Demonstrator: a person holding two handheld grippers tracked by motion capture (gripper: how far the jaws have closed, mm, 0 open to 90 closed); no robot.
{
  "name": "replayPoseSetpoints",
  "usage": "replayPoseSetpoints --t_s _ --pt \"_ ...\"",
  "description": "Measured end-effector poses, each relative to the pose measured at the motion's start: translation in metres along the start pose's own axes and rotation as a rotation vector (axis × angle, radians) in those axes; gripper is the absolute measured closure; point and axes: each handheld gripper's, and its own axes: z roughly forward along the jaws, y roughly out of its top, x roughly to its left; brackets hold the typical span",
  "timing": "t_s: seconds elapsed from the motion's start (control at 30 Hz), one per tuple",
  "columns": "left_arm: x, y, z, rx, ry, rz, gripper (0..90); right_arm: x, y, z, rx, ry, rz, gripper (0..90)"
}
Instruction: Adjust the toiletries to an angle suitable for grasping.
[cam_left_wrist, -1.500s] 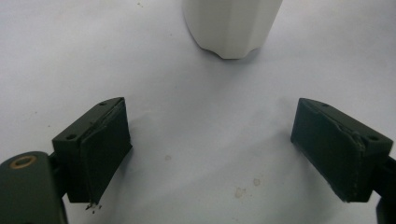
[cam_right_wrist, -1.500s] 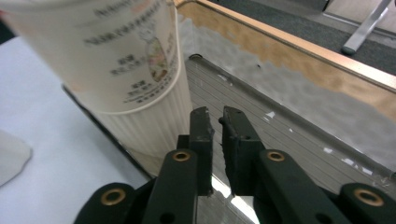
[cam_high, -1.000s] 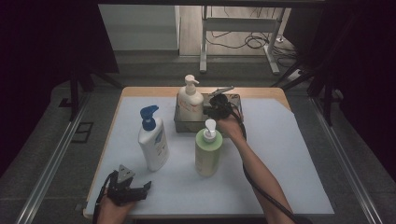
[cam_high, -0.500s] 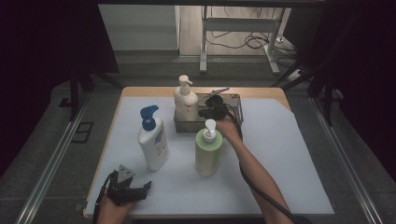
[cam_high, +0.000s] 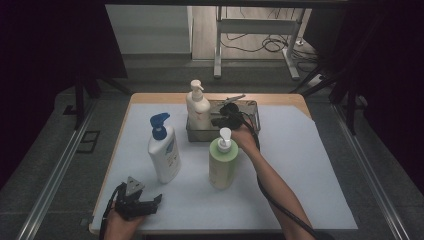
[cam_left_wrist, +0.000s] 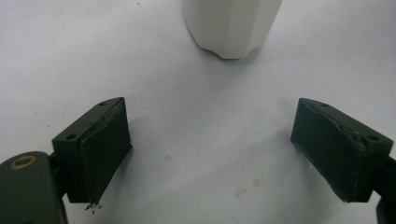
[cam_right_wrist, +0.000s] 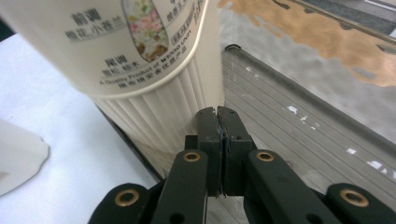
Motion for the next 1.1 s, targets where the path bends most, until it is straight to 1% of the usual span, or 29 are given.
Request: replayPoseSetpoints --t_s 0.13,0.23,0.3,0.43,0.83,0.93,1.1 --pt "0.000 0.000 0.000 0.000 0.000 0.000 11.4 0.003 0.000 0.002 0.004 0.012 -0.017 86.4" --pt "0.000 0.000 0.000 0.000 0.000 0.000 11.4 0.008 0.002 0.004 0.002 0.039 -0.025 85.6" --pt "0.000 0.000 0.000 0.000 0.000 0.000 11.4 0.012 0.003 0.006 0.000 0.044 -0.038 85.3" --pt "0.000 0.000 0.000 -0.001 0.000 -0.001 11.4 0.017 0.004 0.010 0.000 0.055 -0.044 85.3" --pt "0.000 0.000 0.000 0.001 0.000 0.001 11.4 0.019 0.005 0.011 -0.010 0.059 -0.043 86.6" --pt "0.000 0.000 0.000 0.000 0.000 0.000 11.4 0.018 0.004 0.011 -0.008 0.054 -0.039 85.2" --pt "0.000 0.000 0.000 0.000 0.000 0.001 11.4 0.020 0.006 0.008 -0.001 0.041 -0.054 81.9"
